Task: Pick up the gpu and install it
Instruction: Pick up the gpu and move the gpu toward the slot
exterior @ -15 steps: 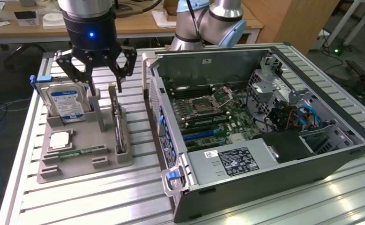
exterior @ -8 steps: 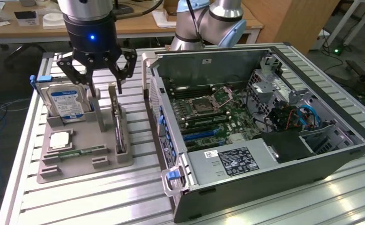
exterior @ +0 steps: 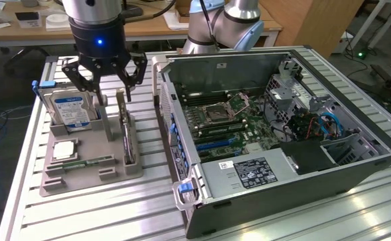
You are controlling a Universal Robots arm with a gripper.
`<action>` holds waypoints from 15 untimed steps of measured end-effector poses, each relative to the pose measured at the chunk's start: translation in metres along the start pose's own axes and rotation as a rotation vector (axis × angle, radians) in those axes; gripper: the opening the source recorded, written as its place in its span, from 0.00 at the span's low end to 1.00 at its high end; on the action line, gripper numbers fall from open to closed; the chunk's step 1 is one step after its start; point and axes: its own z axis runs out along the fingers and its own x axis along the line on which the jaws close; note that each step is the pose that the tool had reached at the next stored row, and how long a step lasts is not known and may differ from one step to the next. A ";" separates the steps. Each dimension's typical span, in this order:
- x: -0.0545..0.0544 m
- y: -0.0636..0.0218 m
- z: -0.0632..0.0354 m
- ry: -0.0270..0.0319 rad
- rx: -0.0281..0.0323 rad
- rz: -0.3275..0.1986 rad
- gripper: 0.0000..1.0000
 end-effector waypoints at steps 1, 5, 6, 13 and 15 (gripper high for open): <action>0.000 0.0000 0.0001 0.0002 0.0001 0.000 0.59; -0.001 0.0000 0.0003 0.0008 0.0001 0.000 0.59; -0.001 0.0000 0.0004 0.0008 0.0001 0.000 0.59; -0.001 -0.0032 0.0019 0.0007 0.0000 0.000 0.59; -0.001 -0.0048 0.0024 0.0008 0.0001 0.000 0.59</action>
